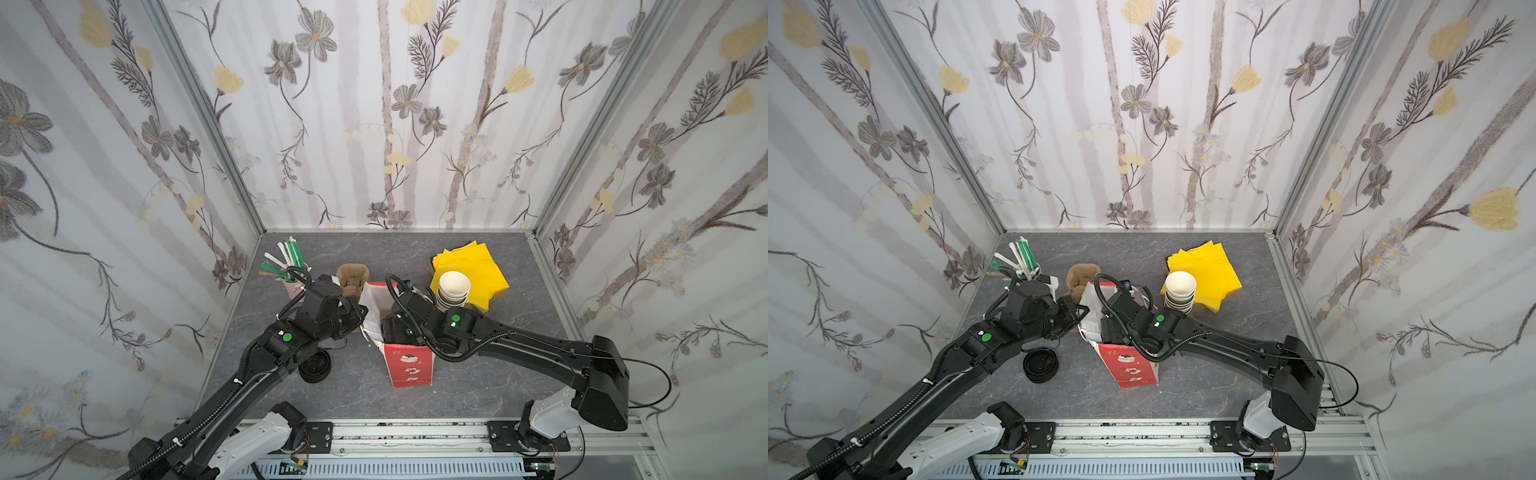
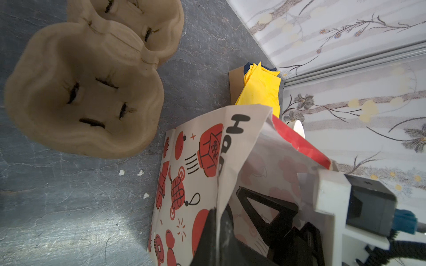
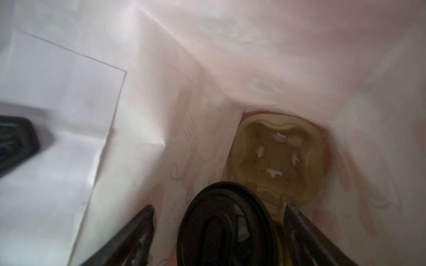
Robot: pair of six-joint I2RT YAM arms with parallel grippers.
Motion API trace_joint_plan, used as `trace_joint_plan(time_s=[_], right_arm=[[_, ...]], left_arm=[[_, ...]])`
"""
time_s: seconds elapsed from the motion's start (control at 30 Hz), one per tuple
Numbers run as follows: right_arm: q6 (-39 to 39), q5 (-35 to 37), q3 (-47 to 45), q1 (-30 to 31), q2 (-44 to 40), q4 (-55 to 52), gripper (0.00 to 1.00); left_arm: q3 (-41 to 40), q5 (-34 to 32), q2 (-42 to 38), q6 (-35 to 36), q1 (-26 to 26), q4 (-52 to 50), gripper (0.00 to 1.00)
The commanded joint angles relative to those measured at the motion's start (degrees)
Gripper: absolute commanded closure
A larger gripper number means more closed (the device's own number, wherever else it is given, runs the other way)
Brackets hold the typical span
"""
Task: Pack a coffee takeout order
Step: Place the coffee cup in the cup tray.
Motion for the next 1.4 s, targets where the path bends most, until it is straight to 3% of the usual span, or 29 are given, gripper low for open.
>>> trace_joint_plan(time_s=[0.0,0.33,0.8,1.07,1.23,1.37], right_arm=[[0.6,2.4,1.8,1.1,0.3,3.3,0.15],[-0.8,5.1,5.2,1.3,-0.5,6.6,0.10],[1.1,0.4,1.9,1.5,-3.9,15.7,0.39],[-3.8,-0.7,4.5,1.7,-10.8,17.4,0.26],[-4.6,4.4,7.5,1.1,-14.4,7.5,0.25],[-0.6,14.7,11.3,0.3,-14.7,-8.5,0.25]], left_arm=[[1.0,-0.1,0.3,0.2,0.0,-0.2,1.00],[1.1,0.1,0.5,-0.1,-0.3,-0.2,1.00],[2.5,-0.1,1.0,0.0,-0.5,-0.2,1.00],[2.6,-0.3,1.4,0.5,-0.4,-0.2,1.00],[3.0,-0.5,1.4,1.1,-0.5,-0.2,1.00],[4.1,-0.6,1.1,3.3,-0.5,0.6,1.00]])
